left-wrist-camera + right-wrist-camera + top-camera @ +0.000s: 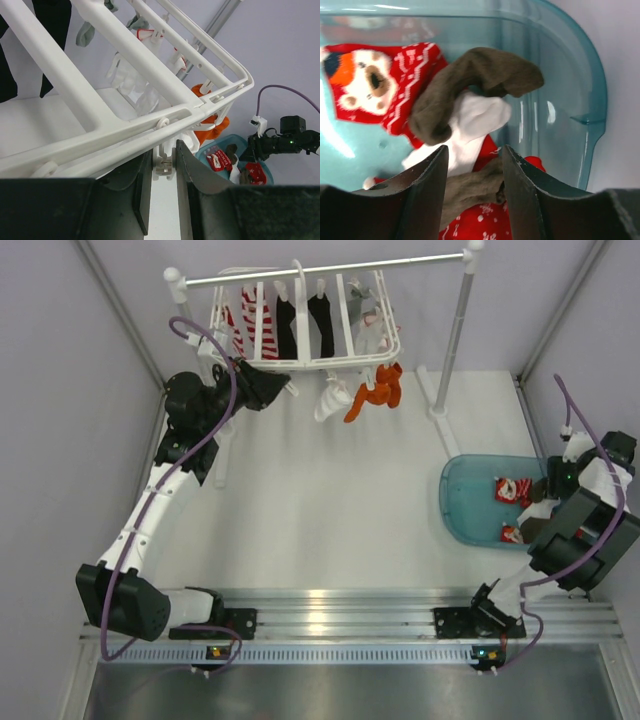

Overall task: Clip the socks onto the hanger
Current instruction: Pick up the sock from the bin.

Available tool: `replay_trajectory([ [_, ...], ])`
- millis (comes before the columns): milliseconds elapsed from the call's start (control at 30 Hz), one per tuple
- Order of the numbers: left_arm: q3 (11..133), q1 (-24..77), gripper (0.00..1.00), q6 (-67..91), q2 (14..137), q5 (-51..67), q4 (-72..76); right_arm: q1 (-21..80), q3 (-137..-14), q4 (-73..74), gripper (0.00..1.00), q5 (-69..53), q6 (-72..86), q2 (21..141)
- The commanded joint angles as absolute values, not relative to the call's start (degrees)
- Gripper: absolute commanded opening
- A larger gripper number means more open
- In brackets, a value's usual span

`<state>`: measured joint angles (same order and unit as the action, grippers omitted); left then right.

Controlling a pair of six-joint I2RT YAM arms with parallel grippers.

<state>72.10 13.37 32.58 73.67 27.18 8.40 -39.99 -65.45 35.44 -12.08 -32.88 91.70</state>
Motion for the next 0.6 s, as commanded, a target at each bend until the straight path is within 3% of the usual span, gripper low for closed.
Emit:
replay_trajectory([
  [0,73.83,13.45,0.0,31.46,73.74,28.74,9.23,-41.13,-65.04,30.41,0.46,-9.93,-29.97,92.81],
  [433,73.92,13.53,0.0,31.64,74.18,28.3,9.49,-41.22,-63.72,27.86,0.45,-12.12,-22.77,99.49],
  [533,73.92,13.45,0.0,31.38,74.18,28.13,9.49,-41.22,-63.72,28.39,0.3,-12.65,-23.02,99.84],
  [567,74.0,13.45,0.0,31.38,74.27,28.13,9.49,-41.22,-63.89,29.0,0.15,-13.09,-23.38,99.58],
])
